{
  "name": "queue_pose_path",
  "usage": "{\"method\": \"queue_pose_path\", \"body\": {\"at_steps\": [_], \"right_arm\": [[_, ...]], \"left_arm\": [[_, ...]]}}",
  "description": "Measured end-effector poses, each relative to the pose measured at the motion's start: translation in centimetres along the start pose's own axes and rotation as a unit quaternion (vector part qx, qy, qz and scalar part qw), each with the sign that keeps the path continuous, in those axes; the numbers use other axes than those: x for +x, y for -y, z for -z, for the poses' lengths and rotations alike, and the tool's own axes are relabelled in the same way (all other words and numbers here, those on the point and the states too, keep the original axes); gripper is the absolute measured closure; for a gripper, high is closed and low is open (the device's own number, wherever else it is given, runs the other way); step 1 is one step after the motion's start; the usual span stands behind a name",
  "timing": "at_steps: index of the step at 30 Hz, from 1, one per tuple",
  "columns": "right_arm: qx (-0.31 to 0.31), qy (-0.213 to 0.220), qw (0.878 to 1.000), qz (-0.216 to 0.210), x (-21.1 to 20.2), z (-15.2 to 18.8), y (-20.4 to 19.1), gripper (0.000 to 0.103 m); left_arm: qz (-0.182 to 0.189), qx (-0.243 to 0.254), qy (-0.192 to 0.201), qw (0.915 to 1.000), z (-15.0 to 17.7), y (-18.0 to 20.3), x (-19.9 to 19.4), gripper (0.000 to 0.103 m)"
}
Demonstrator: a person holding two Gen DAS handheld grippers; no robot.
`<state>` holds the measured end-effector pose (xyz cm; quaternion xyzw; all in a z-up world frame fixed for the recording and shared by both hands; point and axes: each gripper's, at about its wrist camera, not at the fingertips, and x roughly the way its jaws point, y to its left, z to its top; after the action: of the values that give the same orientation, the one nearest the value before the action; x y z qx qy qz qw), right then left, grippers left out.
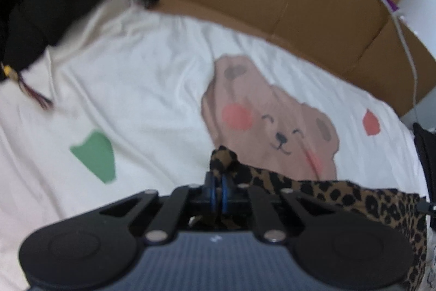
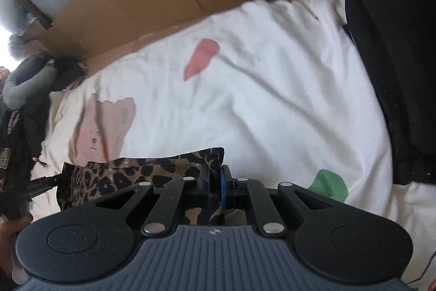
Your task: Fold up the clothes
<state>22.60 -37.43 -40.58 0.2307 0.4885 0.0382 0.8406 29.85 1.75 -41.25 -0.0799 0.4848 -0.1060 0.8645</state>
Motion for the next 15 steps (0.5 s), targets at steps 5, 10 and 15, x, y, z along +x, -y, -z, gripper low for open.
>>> {"method": "queue_pose_path", "body": {"at_steps": [5, 10, 15], "right_arm": [[-0.019, 0.008, 0.999, 0.041, 0.0, 0.1, -0.5, 0.091], [-0.033, 0.046, 0.998, 0.039, -2.0, -0.3, -1.4, 0.081], [-0.073, 0.057, 0.995, 0.024, -2.5, -0.1, -4.5, 0.080]], "left_arm": [[-0.029, 0.013, 0.009, 0.9995, 0.2, 0.2, -0.6, 0.082], [-0.036, 0.016, 0.033, 0.9987, -0.2, 1.1, -2.9, 0.081], [0.013, 0.028, 0.027, 0.9992, -0.2, 4.2, -3.8, 0.081]]}}
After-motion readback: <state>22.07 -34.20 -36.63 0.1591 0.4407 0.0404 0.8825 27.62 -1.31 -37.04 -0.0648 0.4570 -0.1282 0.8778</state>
